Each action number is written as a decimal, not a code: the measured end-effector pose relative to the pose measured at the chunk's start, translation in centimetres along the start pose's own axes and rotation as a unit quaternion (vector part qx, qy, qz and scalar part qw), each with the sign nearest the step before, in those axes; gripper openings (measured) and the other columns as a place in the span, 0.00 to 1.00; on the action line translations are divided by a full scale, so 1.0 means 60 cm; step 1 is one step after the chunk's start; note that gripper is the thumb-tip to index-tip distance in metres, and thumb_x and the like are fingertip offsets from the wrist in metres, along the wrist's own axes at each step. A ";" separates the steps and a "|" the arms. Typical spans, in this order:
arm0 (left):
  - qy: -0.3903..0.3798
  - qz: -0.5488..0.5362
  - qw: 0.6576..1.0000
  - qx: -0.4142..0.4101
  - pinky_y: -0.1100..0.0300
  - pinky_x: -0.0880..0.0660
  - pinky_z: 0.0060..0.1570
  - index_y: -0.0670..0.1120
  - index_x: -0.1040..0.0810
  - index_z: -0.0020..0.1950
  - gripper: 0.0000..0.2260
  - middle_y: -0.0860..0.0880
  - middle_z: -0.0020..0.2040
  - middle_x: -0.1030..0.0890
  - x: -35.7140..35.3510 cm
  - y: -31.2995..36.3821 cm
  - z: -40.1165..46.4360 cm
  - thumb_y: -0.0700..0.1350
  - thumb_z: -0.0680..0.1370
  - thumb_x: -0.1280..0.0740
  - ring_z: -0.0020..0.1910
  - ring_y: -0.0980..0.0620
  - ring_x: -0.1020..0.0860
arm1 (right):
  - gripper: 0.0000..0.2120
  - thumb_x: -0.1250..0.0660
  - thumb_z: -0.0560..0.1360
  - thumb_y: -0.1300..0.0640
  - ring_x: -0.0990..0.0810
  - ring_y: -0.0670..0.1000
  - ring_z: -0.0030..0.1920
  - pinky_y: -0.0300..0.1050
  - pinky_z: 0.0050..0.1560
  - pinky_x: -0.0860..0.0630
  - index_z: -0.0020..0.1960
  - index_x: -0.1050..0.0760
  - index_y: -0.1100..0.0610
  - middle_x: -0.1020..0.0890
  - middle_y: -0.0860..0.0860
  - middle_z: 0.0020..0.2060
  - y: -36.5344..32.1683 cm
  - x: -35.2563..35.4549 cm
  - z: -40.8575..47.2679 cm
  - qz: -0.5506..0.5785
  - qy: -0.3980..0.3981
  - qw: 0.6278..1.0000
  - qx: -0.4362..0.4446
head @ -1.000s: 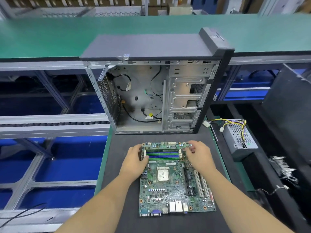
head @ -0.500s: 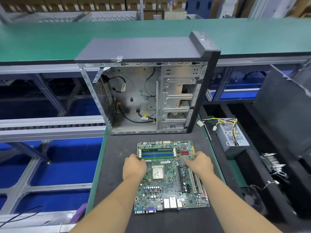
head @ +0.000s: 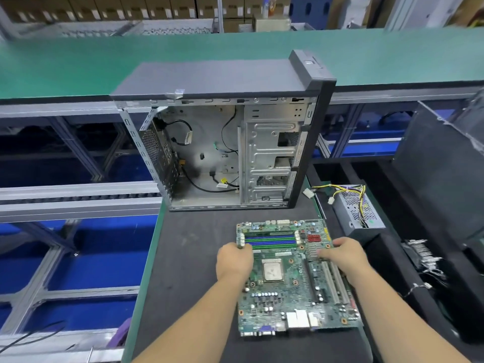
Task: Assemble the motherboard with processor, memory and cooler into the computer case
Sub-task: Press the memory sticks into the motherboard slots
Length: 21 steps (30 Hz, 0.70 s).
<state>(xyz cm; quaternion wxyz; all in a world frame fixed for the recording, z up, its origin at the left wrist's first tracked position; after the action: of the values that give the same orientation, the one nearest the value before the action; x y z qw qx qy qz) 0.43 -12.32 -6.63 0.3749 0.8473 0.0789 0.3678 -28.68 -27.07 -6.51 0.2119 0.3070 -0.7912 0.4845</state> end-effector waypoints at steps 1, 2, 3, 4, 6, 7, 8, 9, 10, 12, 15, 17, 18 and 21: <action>-0.014 -0.014 1.000 -0.007 0.62 0.35 0.28 0.47 0.31 0.32 0.14 0.51 0.28 0.25 -0.020 0.012 -0.009 0.47 0.76 0.36 0.26 0.52 0.29 | 0.32 0.19 0.68 0.57 0.23 0.59 0.61 0.51 0.60 0.27 0.68 0.26 0.64 0.22 0.59 0.64 0.012 0.021 0.006 0.003 0.008 1.000 -0.006; -0.025 -0.026 0.999 -0.010 0.63 0.37 0.27 0.48 0.31 0.31 0.14 0.53 0.25 0.27 -0.038 0.023 -0.018 0.47 0.76 0.36 0.24 0.53 0.30 | 0.33 0.19 0.68 0.58 0.23 0.59 0.62 0.51 0.61 0.27 0.69 0.26 0.64 0.22 0.60 0.65 0.026 0.040 0.012 0.005 0.016 1.000 -0.012; -0.035 -0.032 0.999 -0.012 0.63 0.38 0.26 0.48 0.32 0.31 0.14 0.53 0.23 0.29 -0.054 0.032 -0.027 0.47 0.76 0.35 0.23 0.55 0.31 | 0.33 0.19 0.68 0.58 0.23 0.59 0.61 0.51 0.60 0.27 0.68 0.26 0.64 0.22 0.60 0.64 0.040 0.056 0.018 0.010 0.022 1.000 -0.019; -0.043 -0.035 0.998 -0.011 0.63 0.39 0.25 0.48 0.33 0.31 0.15 0.53 0.23 0.30 -0.068 0.038 -0.035 0.47 0.76 0.35 0.22 0.56 0.32 | 0.32 0.19 0.68 0.58 0.24 0.58 0.58 0.50 0.58 0.28 0.68 0.26 0.64 0.22 0.61 0.64 0.054 0.068 0.022 0.017 0.025 0.999 -0.026; -0.048 -0.033 0.998 -0.007 0.61 0.42 0.25 0.48 0.36 0.32 0.16 0.54 0.25 0.33 -0.085 0.042 -0.047 0.47 0.77 0.35 0.23 0.54 0.35 | 0.32 0.19 0.67 0.57 0.26 0.56 0.55 0.50 0.55 0.29 0.67 0.25 0.63 0.22 0.60 0.63 0.075 0.081 0.029 0.027 0.026 0.999 -0.038; -0.047 -0.027 0.999 -0.007 0.61 0.42 0.26 0.48 0.37 0.32 0.16 0.53 0.26 0.34 -0.088 0.041 -0.048 0.46 0.77 0.35 0.24 0.53 0.36 | 0.31 0.19 0.67 0.57 0.26 0.56 0.54 0.50 0.55 0.30 0.67 0.25 0.62 0.22 0.59 0.63 0.080 0.081 0.031 0.027 0.024 0.999 -0.039; -0.046 -0.019 0.999 -0.008 0.61 0.42 0.26 0.48 0.37 0.33 0.15 0.53 0.27 0.33 -0.090 0.039 -0.048 0.46 0.77 0.35 0.25 0.53 0.36 | 0.31 0.19 0.67 0.57 0.26 0.56 0.54 0.50 0.55 0.29 0.67 0.25 0.62 0.22 0.59 0.63 0.082 0.079 0.033 0.025 0.021 0.999 -0.037; -0.046 -0.010 0.999 -0.009 0.61 0.41 0.26 0.48 0.37 0.34 0.14 0.52 0.28 0.32 -0.089 0.037 -0.046 0.46 0.77 0.36 0.25 0.53 0.35 | 0.31 0.19 0.68 0.57 0.26 0.56 0.55 0.51 0.56 0.28 0.67 0.25 0.62 0.22 0.59 0.63 0.083 0.075 0.035 0.019 0.016 0.999 -0.035; -0.046 -0.003 0.999 -0.011 0.61 0.41 0.26 0.47 0.36 0.34 0.14 0.52 0.29 0.31 -0.088 0.035 -0.043 0.46 0.77 0.36 0.26 0.52 0.35 | 0.32 0.20 0.68 0.57 0.25 0.57 0.56 0.52 0.59 0.27 0.68 0.26 0.63 0.22 0.60 0.63 0.084 0.069 0.037 0.013 0.011 0.999 -0.035; -0.048 0.017 0.999 -0.017 0.61 0.40 0.27 0.46 0.36 0.36 0.13 0.50 0.31 0.31 -0.086 0.037 -0.035 0.47 0.77 0.37 0.27 0.51 0.35 | 0.32 0.21 0.69 0.56 0.25 0.59 0.62 0.55 0.64 0.28 0.69 0.27 0.63 0.23 0.60 0.65 0.088 0.058 0.037 0.006 -0.002 0.999 -0.042; -0.049 0.057 0.997 -0.029 0.60 0.40 0.28 0.47 0.36 0.36 0.13 0.50 0.33 0.31 -0.086 0.040 -0.029 0.47 0.78 0.38 0.28 0.52 0.34 | 0.32 0.22 0.71 0.55 0.25 0.61 0.65 0.58 0.67 0.28 0.70 0.29 0.63 0.24 0.60 0.66 0.092 0.052 0.038 -0.005 -0.010 0.999 -0.050; -0.064 0.094 0.993 -0.041 0.59 0.34 0.32 0.44 0.30 0.40 0.10 0.48 0.38 0.25 -0.087 0.043 -0.029 0.48 0.78 0.38 0.34 0.49 0.26 | 0.30 0.23 0.71 0.55 0.24 0.62 0.64 0.58 0.66 0.27 0.69 0.27 0.64 0.23 0.61 0.65 0.090 0.053 0.038 -0.020 -0.009 0.998 -0.061; -0.071 0.112 0.990 -0.047 0.58 0.30 0.36 0.43 0.26 0.44 0.11 0.46 0.42 0.21 -0.085 0.043 -0.026 0.49 0.78 0.39 0.39 0.47 0.22 | 0.27 0.25 0.71 0.55 0.23 0.63 0.62 0.59 0.64 0.26 0.66 0.25 0.65 0.21 0.61 0.63 0.084 0.056 0.035 -0.036 -0.002 0.997 -0.065; -0.034 0.112 0.991 -0.067 0.55 0.24 0.45 0.43 0.22 0.45 0.13 0.47 0.43 0.19 -0.046 0.055 -0.004 0.49 0.79 0.41 0.44 0.44 0.21 | 0.22 0.31 0.74 0.49 0.23 0.63 0.60 0.58 0.62 0.25 0.64 0.24 0.58 0.21 0.59 0.63 0.033 0.068 0.019 -0.115 0.044 0.991 -0.045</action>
<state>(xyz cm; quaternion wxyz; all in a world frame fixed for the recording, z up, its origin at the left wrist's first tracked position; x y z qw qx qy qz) -2.20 -15.64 -5.81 0.3895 0.8357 -0.0538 0.3833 -33.02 -28.55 -5.71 0.3146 0.3649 -0.7614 0.4338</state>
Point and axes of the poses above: each hand's wrist, its own z-axis towards the middle knuckle, its own x-axis out of the back of the hand, y = z × x, the point moved 9 cm from there along z, towards the middle knuckle
